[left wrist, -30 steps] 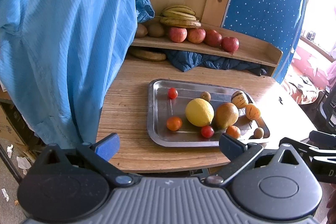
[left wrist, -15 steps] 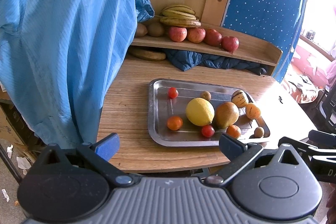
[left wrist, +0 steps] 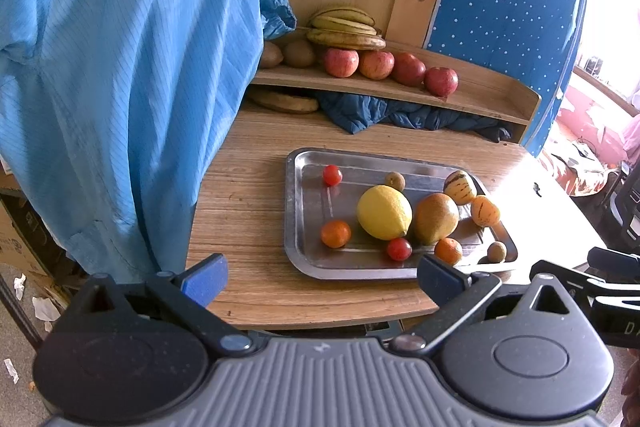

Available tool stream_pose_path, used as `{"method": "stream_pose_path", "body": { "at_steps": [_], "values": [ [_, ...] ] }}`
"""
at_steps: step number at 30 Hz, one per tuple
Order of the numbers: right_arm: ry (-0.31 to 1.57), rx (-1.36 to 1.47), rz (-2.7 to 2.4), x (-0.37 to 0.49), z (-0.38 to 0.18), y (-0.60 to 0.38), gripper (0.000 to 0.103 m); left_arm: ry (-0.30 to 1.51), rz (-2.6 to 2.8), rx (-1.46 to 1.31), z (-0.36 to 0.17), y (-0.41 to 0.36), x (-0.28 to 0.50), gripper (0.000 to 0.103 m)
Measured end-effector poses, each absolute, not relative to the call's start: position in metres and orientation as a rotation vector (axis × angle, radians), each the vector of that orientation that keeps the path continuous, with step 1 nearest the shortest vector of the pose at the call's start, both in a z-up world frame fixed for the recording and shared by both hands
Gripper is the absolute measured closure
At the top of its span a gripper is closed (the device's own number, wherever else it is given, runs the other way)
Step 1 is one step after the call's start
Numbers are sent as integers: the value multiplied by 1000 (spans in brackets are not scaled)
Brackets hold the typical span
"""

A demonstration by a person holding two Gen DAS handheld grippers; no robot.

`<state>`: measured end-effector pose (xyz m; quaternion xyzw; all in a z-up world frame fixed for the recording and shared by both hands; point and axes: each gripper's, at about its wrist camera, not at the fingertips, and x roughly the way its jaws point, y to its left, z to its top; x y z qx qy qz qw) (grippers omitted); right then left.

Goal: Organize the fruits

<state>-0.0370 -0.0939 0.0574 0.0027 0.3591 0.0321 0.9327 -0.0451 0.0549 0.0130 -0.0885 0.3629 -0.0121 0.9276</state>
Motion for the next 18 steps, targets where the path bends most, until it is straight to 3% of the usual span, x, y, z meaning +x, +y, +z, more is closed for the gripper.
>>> {"method": "stream_pose_path", "body": {
  "at_steps": [18],
  "values": [
    [736,4,65,-36,57,-91,1,747,-25,-182,13,57,-44,1]
  ]
}}
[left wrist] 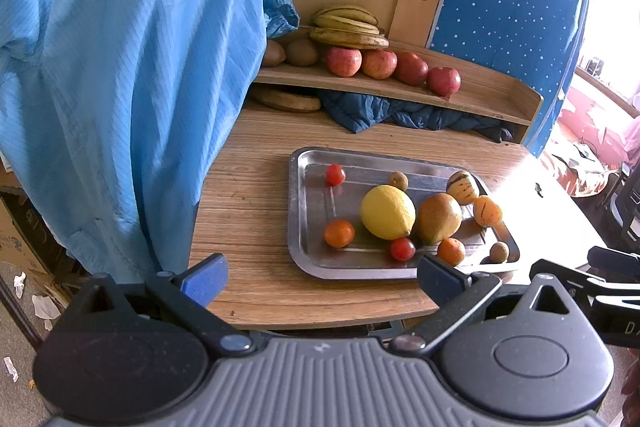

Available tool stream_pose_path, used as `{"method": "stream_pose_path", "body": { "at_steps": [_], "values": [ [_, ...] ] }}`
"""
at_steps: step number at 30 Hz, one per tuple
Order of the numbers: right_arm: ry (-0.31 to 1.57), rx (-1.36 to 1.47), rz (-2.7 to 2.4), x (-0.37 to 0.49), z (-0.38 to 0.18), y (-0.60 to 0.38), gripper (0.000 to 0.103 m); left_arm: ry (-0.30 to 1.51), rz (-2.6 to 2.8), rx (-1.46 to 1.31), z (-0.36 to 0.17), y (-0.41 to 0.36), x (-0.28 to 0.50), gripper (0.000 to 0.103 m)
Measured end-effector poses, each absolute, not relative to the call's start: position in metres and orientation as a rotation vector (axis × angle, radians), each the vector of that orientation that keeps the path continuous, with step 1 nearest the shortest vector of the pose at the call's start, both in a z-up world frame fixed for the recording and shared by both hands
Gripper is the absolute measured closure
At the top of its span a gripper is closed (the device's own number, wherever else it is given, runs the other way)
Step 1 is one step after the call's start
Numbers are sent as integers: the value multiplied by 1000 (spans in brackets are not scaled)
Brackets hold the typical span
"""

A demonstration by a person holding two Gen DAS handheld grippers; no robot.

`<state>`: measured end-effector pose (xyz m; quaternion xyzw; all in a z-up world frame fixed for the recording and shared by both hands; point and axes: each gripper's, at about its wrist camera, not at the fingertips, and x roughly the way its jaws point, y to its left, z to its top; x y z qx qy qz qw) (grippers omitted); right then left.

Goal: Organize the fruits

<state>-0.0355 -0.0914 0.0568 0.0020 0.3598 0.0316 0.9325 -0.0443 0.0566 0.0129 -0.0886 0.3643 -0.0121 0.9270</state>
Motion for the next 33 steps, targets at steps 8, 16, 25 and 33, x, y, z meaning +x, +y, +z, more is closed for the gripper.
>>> {"method": "stream_pose_path", "body": {
  "at_steps": [8,16,25,33],
  "values": [
    [736,3,65,-34,56,-90,1,746,-24,-187,13,57,-45,1],
    [737,1,66,-34,56,-89,1,772,9,-196,13,56,-45,1],
    [738,1,66,-34,56,-89,1,788,24,-196,11,53,-44,1],
    [740,0,68,-33,55,-90,1,788,28,-200,11,53,-43,1]
  ]
}}
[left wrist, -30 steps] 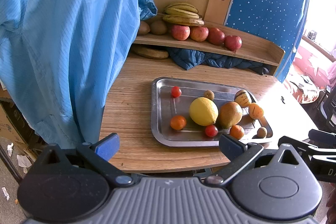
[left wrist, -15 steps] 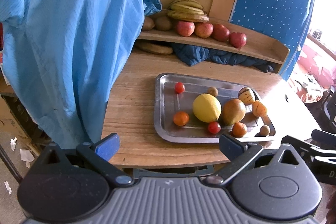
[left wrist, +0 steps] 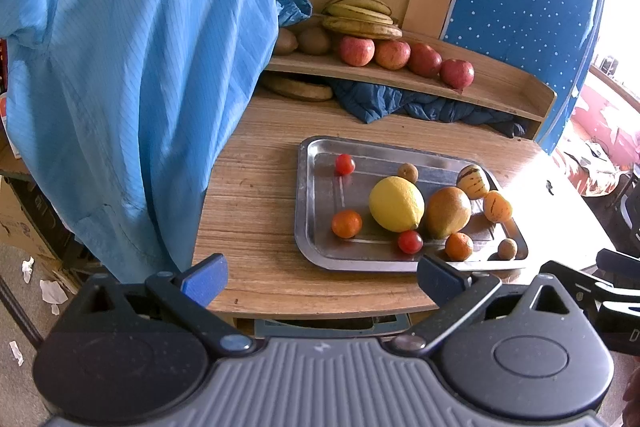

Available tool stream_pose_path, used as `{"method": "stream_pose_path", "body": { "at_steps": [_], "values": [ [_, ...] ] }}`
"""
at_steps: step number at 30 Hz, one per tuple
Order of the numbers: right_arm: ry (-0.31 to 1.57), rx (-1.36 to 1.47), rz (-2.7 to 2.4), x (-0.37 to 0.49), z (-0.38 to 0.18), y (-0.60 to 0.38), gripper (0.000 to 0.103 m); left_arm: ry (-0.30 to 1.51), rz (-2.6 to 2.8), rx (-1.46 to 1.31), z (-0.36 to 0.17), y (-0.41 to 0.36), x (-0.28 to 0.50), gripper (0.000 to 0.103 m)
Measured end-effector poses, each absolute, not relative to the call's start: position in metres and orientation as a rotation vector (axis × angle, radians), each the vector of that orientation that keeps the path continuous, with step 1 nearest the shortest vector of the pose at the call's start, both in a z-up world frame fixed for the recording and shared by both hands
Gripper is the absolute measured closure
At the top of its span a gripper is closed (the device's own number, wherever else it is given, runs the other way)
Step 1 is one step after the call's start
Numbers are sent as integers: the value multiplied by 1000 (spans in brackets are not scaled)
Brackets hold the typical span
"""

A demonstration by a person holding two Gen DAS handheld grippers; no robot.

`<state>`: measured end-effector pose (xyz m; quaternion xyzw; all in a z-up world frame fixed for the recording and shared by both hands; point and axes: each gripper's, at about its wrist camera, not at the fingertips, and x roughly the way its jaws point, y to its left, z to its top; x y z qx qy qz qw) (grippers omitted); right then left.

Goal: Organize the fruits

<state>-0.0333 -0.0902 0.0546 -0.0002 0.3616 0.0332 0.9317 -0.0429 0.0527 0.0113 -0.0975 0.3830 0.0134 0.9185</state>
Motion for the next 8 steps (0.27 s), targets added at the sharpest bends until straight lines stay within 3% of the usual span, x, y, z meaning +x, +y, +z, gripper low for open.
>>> {"method": "stream_pose_path", "body": {
  "at_steps": [8],
  "values": [
    [746,0,71,-31,51,-95,1,795,31,-202,10,52,-40,1]
  ]
}}
